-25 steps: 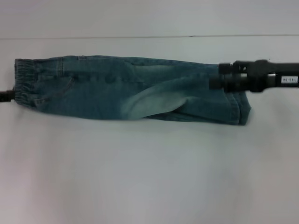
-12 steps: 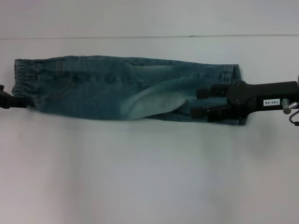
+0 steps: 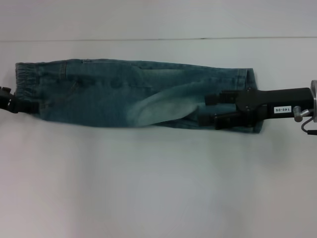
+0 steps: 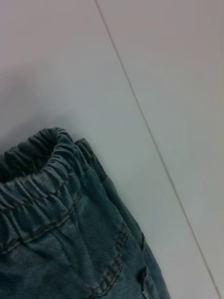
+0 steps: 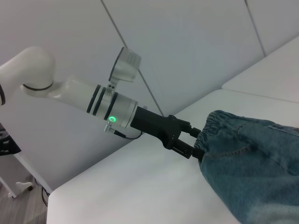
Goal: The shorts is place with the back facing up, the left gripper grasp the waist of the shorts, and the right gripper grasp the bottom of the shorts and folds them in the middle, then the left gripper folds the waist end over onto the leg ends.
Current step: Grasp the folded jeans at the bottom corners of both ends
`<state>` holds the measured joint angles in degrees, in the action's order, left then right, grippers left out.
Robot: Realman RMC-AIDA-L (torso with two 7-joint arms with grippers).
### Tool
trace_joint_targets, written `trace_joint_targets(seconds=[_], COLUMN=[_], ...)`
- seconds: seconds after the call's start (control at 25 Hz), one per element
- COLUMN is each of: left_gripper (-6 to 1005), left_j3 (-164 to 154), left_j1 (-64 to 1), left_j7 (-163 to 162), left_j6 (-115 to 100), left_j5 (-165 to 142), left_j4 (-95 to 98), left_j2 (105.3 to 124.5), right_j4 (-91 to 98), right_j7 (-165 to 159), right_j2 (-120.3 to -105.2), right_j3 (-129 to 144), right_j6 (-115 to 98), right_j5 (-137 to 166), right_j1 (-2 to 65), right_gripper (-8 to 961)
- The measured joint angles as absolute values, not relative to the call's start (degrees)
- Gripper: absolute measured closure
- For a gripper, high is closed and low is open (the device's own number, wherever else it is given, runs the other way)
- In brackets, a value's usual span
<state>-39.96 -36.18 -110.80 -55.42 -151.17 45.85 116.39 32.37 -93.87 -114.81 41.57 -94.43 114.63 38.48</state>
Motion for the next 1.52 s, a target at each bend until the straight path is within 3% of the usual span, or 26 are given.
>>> trace_joint_targets(seconds=[0.44,0.88,1.08,1.52], left_gripper=[162,365,513,637], left_j3=[-41.47,-42.95,-42.90,-42.89], left_j1=[-36.70,-36.10,-36.02,-35.94], left_j7=[-109.29,-109.02,-109.03,-109.14], left_j6=[-53.54,-51.55,-51.51,-52.31], left_j5=[-151.57,-152.79,-152.81,-152.81], left_j4=[44.58,44.91,46.16,47.41], left_j2=[116.56,117.24,117.96,118.65], right_j4=[32.21,32.16,32.08,31.97], right_j7=[-93.86,-93.86,-93.86,-93.69], right_j2=[-114.96,-114.96,-115.06,-115.13], right_j3=[41.57,41.46,41.57,41.68], right_j6=[-92.79,-92.34,-91.98,-91.84], right_j5=[114.46,114.43,114.53,114.61], right_j1=[38.83,39.03,39.11,39.11], right_gripper=[-3,17,28,52])
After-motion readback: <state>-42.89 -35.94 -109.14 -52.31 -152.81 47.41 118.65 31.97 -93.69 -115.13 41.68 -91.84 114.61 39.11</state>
